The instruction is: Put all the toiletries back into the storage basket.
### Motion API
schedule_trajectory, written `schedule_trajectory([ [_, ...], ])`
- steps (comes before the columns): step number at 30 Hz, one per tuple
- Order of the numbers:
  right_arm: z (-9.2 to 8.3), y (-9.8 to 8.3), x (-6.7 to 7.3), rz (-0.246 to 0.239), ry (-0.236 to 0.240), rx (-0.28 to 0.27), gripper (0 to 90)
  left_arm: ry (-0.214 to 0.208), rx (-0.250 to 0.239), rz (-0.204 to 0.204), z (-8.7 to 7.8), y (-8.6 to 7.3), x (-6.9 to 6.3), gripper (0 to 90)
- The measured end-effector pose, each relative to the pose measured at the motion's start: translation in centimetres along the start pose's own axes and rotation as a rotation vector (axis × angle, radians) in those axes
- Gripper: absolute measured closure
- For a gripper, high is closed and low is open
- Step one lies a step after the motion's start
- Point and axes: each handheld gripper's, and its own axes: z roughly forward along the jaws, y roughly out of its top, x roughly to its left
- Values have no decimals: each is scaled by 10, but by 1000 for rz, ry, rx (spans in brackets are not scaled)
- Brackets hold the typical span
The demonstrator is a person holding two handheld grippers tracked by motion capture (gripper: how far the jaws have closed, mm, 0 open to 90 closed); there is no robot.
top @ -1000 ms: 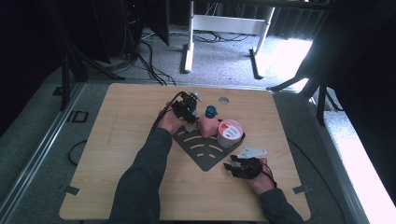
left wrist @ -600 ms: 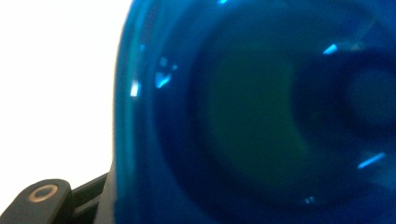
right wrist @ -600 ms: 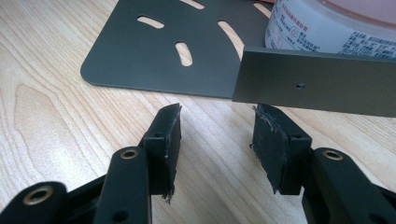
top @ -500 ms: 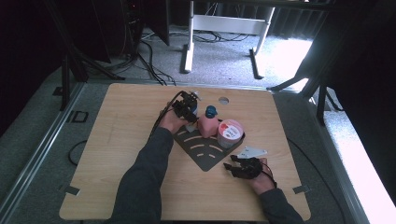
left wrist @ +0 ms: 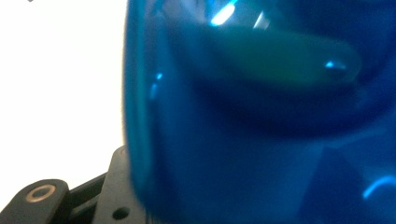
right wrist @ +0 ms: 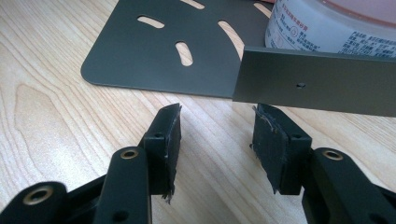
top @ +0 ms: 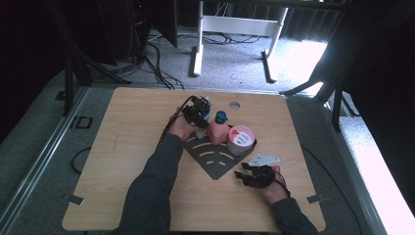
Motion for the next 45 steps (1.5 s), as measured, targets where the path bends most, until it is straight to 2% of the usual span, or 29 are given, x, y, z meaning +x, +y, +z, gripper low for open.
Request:
schedule_trajectory([
  [4, 0, 0, 0, 0, 0, 0, 514, 3, 6, -2, 2, 0, -1, 503],
  [10, 0, 0, 0, -1, 0, 0, 514, -20, 37, -22, 5, -3, 1, 466],
  [15, 0, 0, 0, 0, 0, -1, 514, -23, 38, -26, 4, -5, 2, 447],
  [18, 0, 0, 0, -1, 0, 0, 514, -23, 36, -26, 2, -6, 3, 436],
  [21, 0, 0, 0, -1, 0, 0, 514, -4, 22, -28, -2, -6, 3, 399],
  [26, 0, 0, 0, 0, 0, 0, 514, -10, 5, -40, -8, -8, 5, 360],
  [35, 0, 0, 0, 1, 1, 0, 514, -13, 27, -29, -19, -13, 6, 311],
  [40, 0, 0, 0, 1, 0, 0, 514, -13, 38, -25, -23, -19, 8, 297],
  [43, 0, 0, 0, 0, -1, 0, 514, -18, 18, -24, -27, -26, 8, 297],
  [45, 0, 0, 0, 1, -1, 0, 514, -17, 26, -29, -29, -32, 9, 299],
])
